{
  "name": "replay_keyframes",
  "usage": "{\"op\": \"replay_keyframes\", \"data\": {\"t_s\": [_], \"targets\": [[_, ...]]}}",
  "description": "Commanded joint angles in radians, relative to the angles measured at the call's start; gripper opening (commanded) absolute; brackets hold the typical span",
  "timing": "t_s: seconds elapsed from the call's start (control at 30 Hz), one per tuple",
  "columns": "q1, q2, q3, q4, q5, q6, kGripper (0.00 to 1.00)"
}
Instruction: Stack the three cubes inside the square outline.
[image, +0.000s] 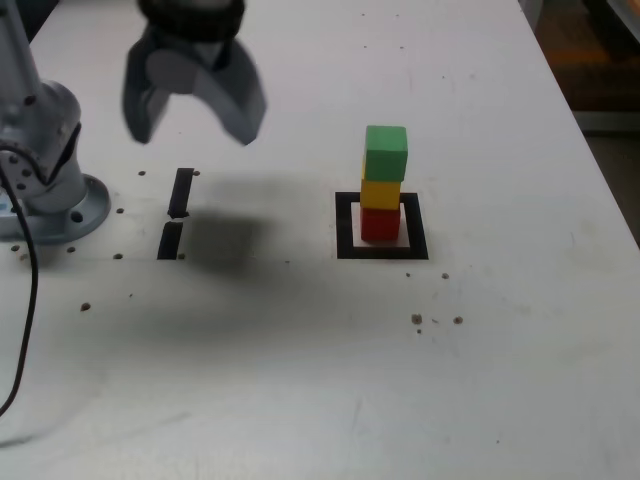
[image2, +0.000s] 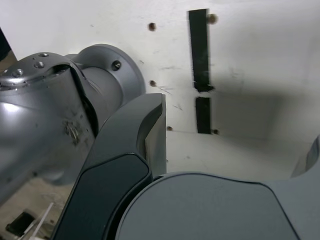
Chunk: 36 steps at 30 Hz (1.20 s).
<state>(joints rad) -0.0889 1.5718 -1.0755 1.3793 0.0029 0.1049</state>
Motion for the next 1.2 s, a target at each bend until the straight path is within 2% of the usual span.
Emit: {"op": "replay_keyframes", "data": {"t_s": [0.0,0.2,0.37,0.63,0.87,1.17], "targets": [[0.004,-0.014,0.086,-0.054,-0.005,0.009,1.0],[0.023,-0.081,0.236,-0.155,-0.033,0.022,1.0],[0.023,-0.102,0.288,-0.205,-0.058,0.022,1.0],[0.023,-0.082,0.31,-0.215,-0.066,0.022,1.0],[0.023,-0.081,0.323,-0.201,-0.053,0.022,1.0],[0.023,-0.082,0.335,-0.249,-0.055,-0.007,1.0]]}}
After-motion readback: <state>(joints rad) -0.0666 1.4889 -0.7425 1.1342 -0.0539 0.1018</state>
